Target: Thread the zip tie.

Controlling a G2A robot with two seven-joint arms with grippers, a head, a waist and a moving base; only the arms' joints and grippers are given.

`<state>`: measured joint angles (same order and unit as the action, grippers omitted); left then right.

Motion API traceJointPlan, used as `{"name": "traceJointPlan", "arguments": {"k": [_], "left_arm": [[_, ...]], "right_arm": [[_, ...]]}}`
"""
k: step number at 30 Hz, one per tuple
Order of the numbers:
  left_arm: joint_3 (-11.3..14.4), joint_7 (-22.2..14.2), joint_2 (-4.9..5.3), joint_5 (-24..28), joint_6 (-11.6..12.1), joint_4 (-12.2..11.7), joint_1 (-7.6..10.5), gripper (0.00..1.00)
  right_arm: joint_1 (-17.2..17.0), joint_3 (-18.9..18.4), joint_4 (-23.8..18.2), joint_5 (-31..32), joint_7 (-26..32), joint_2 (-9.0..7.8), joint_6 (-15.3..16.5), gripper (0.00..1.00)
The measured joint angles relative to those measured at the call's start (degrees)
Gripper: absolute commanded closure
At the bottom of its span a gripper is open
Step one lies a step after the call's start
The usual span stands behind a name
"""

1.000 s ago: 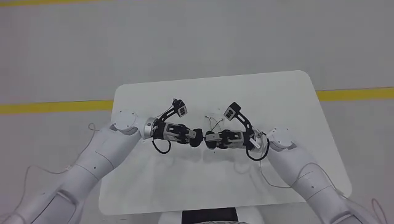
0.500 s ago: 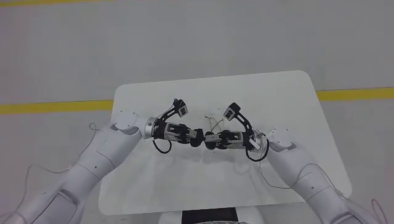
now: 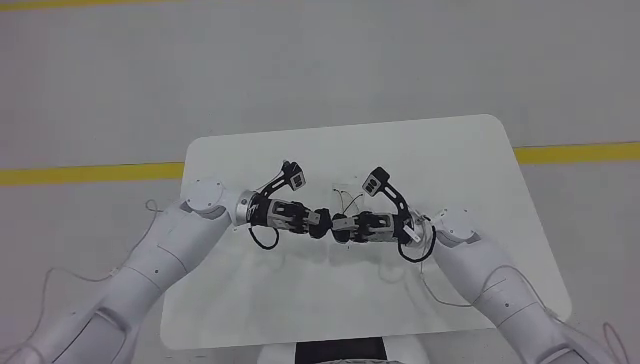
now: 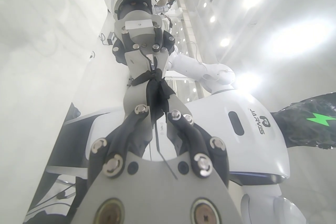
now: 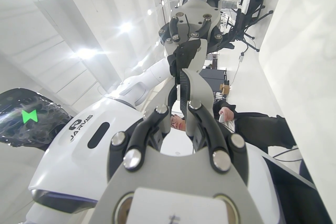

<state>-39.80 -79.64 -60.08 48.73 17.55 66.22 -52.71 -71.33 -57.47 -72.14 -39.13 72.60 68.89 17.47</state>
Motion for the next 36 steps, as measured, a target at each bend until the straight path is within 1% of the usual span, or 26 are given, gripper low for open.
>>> {"name": "traceJointPlan", "arguments": {"k": [1, 2, 3, 4, 9, 16, 18, 19, 20, 21, 32, 34, 36], "left_arm": [[0.0, 0.0, -0.01, 0.0, 0.0, 0.0, -0.01, 1.0], [0.0, 0.0, -0.02, 0.0, 0.0, 0.0, -0.01, 1.0], [0.0, 0.0, -0.03, 0.0, 0.1, -0.1, -0.02, 1.0], [-0.1, 0.0, -0.03, 0.1, 0.2, -0.1, -0.02, 1.0], [-0.7, 0.0, 0.19, 0.5, 0.7, -0.3, -0.25, 1.0], [-2.0, 0.0, 0.79, 0.7, 1.6, 0.0, -1.1, 1.0], [-2.2, 0.2, 0.86, 0.3, 1.6, 0.8, -1.32, 1.0], [-2.2, 0.6, 0.89, -0.2, 1.4, 1.9, -1.43, 1.0], [-2.2, 0.8, 0.9, -0.6, 1.3, 2.4, -1.45, 1.0], [-2.2, 0.9, 0.91, -0.8, 1.2, 2.6, -1.45, 1.0], [-2.2, 1.0, 0.91, -0.8, 1.2, 2.5, -1.48, 1.0], [-2.7, 3.0, 0.96, -1.5, 1.6, 2.5, -1.75, 1.0], [-3.5, 3.4, 1.11, -1.2, 1.9, 2.0, -2.02, 1.0]], "right_arm": [[0.0, 0.0, 0.1, -0.1, 0.0, 0.01, 0.0, 1.0], [0.0, 0.0, 0.1, -0.1, 0.0, 0.01, 0.0, 0.83], [0.1, 0.0, 0.1, -0.1, 0.0, 0.02, 0.0, 0.57], [0.1, 0.0, 0.2, -0.1, -0.1, 0.02, -0.1, 0.0], [-0.1, -0.7, 0.6, -0.9, -0.5, -0.08, 0.3, 0.0], [-1.2, -2.8, 2.2, -2.4, -1.1, -0.49, 1.2, 0.0], [-1.5, -3.1, 2.7, -2.9, -1.3, -0.54, 1.3, 0.0], [-1.7, -3.2, 2.9, -3.1, -1.4, -0.54, 1.2, 0.0], [-1.7, -3.2, 3.0, -3.1, -1.4, -0.54, 1.1, 0.0], [-1.7, -3.2, 3.0, -3.1, -1.4, -0.54, 1.1, 0.0], [-1.7, -3.2, 3.0, -3.1, -1.4, -0.54, 1.1, 0.0], [-1.7, -3.2, 3.0, -3.1, -1.4, -0.54, 1.1, 0.0], [-1.7, -3.2, 3.0, -3.1, -1.4, -0.54, 1.1, 0.0]]}}
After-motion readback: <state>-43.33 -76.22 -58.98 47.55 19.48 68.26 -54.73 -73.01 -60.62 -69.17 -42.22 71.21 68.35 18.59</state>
